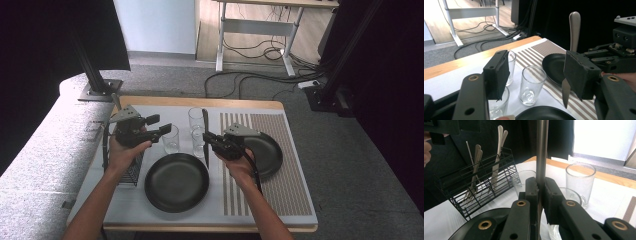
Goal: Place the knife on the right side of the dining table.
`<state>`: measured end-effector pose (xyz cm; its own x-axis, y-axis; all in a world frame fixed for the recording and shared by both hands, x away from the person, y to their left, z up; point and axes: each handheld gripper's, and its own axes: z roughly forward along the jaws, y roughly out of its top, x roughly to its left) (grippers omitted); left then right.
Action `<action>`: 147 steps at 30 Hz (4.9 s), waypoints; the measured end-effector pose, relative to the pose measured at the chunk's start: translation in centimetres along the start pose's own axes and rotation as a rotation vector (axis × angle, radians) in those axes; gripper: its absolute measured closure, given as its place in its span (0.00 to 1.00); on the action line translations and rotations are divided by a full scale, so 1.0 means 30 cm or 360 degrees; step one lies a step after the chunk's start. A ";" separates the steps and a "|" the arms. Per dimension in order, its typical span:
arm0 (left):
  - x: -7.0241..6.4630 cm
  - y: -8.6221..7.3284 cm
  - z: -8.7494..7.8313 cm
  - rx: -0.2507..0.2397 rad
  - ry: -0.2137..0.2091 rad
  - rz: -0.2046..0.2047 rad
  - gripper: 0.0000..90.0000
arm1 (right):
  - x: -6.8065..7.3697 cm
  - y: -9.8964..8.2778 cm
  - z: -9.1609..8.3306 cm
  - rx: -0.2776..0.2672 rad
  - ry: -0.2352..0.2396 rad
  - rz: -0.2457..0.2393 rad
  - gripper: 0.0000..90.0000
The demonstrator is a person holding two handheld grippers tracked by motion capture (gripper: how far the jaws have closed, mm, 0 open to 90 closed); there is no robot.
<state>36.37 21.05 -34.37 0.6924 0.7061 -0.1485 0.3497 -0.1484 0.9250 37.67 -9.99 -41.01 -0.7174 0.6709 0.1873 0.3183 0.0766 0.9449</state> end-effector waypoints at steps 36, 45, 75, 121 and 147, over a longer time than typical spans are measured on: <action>-0.003 -0.051 0.024 0.0081 0.0003 -0.0020 0.43 | -0.116 -0.044 -0.047 0.0023 -0.0119 0.0141 0.93; 0.002 -0.069 0.035 0.0110 0.0003 -0.0033 0.44 | -0.143 -0.029 -0.052 -0.0001 -0.0143 0.0156 0.93; -0.002 -0.040 0.261 0.0159 -0.0145 -0.0223 0.46 | -0.031 -0.054 -0.016 -0.0037 0.0063 0.0087 0.93; -0.055 -0.012 0.310 0.0187 -0.0314 -0.0288 0.82 | 0.020 -0.064 0.054 0.0079 0.0062 -0.0060 0.92; -0.095 0.010 0.310 0.0150 -0.0420 -0.0296 0.84 | 0.041 0.000 0.046 0.0140 -0.0067 -0.0269 0.92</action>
<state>40.37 12.54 -36.91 0.7465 0.5252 -0.4085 0.5337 -0.1059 0.8390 37.64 -8.16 -41.15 -0.7391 0.6734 0.0147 0.2496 0.2535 0.9346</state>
